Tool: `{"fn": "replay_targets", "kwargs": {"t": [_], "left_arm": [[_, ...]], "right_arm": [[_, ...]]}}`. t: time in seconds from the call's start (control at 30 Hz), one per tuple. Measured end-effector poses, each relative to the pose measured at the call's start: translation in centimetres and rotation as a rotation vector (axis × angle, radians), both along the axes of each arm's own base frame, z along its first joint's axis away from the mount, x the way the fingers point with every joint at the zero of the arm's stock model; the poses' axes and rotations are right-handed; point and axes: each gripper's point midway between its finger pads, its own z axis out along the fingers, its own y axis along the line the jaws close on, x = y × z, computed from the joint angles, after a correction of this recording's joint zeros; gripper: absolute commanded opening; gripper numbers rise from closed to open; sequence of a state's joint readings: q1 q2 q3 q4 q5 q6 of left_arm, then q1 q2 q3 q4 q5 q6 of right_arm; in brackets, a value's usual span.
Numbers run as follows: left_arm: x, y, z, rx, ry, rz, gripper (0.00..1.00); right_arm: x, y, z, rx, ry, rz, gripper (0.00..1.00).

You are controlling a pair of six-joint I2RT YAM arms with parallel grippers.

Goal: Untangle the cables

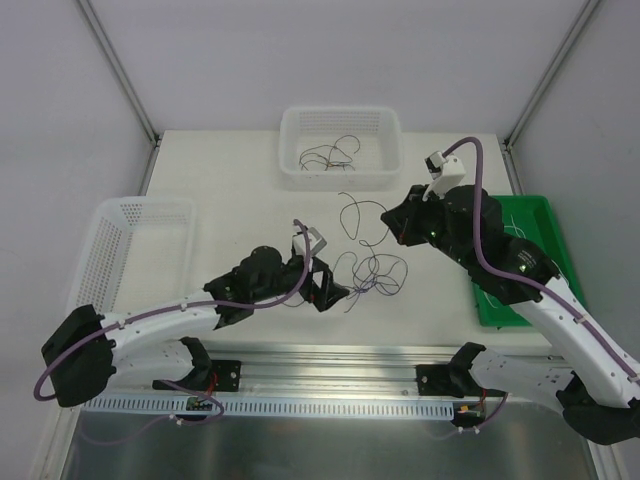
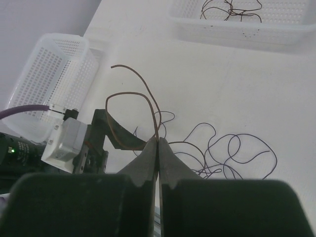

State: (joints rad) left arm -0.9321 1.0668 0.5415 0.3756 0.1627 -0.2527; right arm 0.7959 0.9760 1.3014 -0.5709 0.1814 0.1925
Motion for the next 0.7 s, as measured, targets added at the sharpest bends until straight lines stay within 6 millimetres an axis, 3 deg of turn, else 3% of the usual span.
{"fn": "replay_targets", "kwargs": {"t": [0.33, 0.47, 0.5, 0.53, 0.57, 0.7], "left_arm": [[1.2, -5.9, -1.3, 0.017, -0.056, -0.001, 0.78], [1.3, -7.9, -1.8, 0.029, -0.072, -0.008, 0.65], [1.3, -8.4, -1.9, 0.033, -0.077, -0.009, 0.52], [1.2, -8.7, -2.1, 0.037, -0.077, -0.011, 0.45], [1.3, -9.0, -2.4, 0.044, -0.082, -0.012, 0.30], [1.3, -9.1, -2.8, 0.061, -0.092, -0.006, 0.00]], "right_arm": [[-0.7, 0.4, 0.6, 0.048, 0.010, 0.028, 0.01], [-1.0, 0.1, 1.1, 0.063, -0.001, 0.028, 0.01], [-1.1, 0.0, 1.2, 0.065, -0.004, 0.028, 0.01], [-1.2, 0.0, 1.3, 0.067, -0.006, 0.027, 0.01], [-1.3, -0.2, 1.3, 0.068, -0.008, 0.026, 0.01], [-1.4, -0.6, 1.3, 0.064, -0.016, 0.015, 0.01]]}}
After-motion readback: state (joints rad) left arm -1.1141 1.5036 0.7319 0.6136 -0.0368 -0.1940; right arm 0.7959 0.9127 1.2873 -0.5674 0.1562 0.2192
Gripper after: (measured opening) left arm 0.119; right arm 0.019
